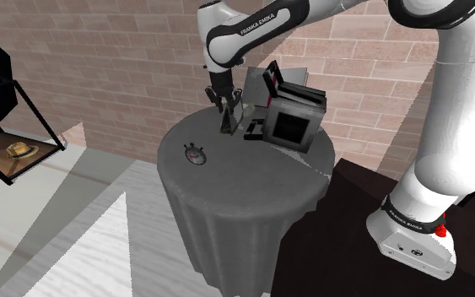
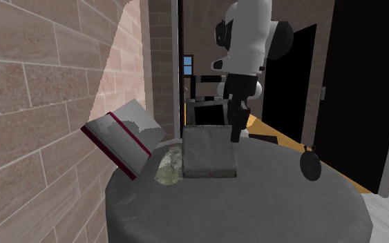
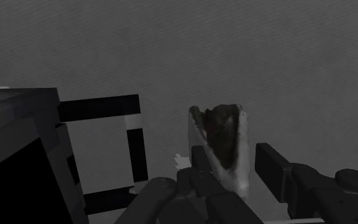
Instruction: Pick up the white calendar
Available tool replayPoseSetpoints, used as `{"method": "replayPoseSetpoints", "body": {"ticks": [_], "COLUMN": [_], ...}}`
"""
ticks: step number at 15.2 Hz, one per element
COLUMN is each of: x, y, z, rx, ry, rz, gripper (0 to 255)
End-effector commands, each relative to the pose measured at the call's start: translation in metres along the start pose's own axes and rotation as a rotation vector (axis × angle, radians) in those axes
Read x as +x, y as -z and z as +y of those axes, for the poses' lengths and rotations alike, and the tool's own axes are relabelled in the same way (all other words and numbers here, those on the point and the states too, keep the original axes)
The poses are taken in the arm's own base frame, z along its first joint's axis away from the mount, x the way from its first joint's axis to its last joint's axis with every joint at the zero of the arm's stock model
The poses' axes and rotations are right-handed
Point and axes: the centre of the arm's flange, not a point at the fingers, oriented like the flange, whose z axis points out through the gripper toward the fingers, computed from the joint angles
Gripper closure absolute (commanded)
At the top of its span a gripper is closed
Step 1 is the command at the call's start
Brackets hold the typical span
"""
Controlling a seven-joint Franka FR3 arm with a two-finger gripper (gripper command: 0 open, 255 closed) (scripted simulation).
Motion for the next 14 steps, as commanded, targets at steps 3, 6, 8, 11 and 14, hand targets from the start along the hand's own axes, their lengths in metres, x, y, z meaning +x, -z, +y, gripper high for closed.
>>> {"method": "replayPoseSetpoints", "body": {"ticks": [3, 6, 8, 11, 14], "x": [0.0, 0.001, 0.002, 0.004, 0.005], "y": [-0.001, 0.015, 0.025, 0.041, 0.057], "z": [0.0, 0.001, 0.001, 0.001, 0.002], "rx": [-0.001, -0.001, -0.001, -0.001, -0.001], "ry": [0.0, 0.0, 0.0, 0.0, 0.0], "rz": [-0.001, -0.001, -0.001, -0.001, -0.001], "gripper": [255, 255, 255, 255, 255]}}
